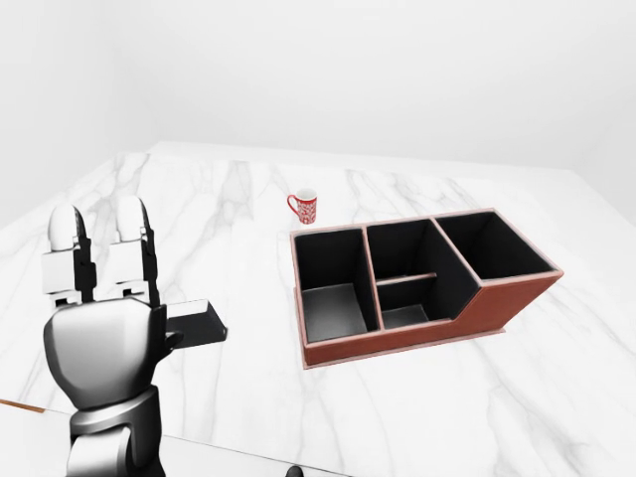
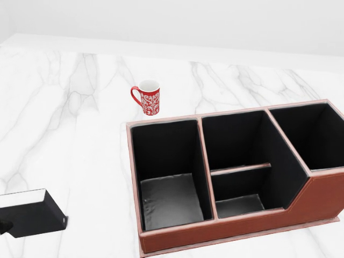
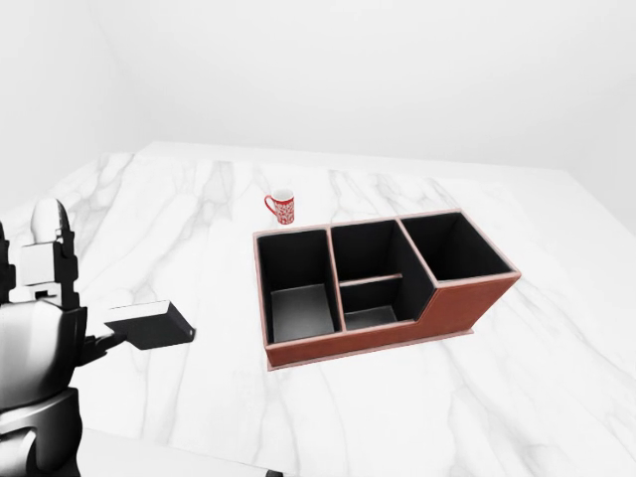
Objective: Pick up the book and place it in the left compartment of the caddy.
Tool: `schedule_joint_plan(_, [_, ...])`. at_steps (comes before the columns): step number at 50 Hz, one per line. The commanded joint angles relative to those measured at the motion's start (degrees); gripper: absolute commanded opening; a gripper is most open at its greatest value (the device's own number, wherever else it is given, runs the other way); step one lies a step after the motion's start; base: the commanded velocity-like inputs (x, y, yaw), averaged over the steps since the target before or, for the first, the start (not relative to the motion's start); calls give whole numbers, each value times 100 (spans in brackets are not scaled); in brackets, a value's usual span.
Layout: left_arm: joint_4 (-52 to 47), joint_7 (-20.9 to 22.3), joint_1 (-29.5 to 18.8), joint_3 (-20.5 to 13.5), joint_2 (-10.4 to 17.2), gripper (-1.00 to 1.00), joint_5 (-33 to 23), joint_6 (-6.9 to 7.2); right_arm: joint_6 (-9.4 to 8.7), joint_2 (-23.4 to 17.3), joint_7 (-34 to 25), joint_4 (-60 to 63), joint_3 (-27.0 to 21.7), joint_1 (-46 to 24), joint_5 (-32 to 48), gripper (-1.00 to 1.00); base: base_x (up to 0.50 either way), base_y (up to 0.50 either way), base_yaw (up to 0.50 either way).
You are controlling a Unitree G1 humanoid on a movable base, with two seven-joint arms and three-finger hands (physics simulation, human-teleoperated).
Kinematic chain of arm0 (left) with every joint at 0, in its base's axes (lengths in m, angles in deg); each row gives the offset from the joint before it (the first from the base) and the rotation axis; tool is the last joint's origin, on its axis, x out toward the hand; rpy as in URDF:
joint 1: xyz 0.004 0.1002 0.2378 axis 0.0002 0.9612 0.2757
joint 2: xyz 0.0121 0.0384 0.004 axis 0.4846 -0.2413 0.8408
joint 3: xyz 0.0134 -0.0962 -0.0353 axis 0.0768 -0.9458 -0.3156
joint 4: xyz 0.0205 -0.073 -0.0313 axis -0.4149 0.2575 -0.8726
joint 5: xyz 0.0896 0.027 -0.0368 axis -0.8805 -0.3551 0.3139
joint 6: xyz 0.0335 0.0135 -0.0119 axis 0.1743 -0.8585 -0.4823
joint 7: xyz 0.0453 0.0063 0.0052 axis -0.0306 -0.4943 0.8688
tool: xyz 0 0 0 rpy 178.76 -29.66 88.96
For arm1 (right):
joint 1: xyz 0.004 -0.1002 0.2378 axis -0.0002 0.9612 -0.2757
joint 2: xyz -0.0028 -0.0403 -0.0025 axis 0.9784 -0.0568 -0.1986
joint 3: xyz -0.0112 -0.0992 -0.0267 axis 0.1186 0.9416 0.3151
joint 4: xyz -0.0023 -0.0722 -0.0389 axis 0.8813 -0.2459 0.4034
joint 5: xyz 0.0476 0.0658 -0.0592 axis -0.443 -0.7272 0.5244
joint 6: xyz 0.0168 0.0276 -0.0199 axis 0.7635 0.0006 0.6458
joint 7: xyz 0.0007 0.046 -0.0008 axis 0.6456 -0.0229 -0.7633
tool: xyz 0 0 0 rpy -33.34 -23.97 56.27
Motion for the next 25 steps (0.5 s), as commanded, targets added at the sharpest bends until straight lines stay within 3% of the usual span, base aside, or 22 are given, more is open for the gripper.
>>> schedule_joint_plan(1, [109, -179, 158, 96, -16, 100, -419, 0, 0, -10, 92, -10, 9, -6, 95, 100, 0, 0, 0])
schedule_joint_plan(7, [333, -561, 237, 230, -19, 100, -801, 0, 0, -12, 101, -43, 49, -35, 139, 100, 0, 0, 0])
schedule_joint_plan(25, [312, -594, 290, 397, 12, 100, -938, 0, 0, -1, 83, -19, 30, -20, 209, 100, 0, 0, 0])
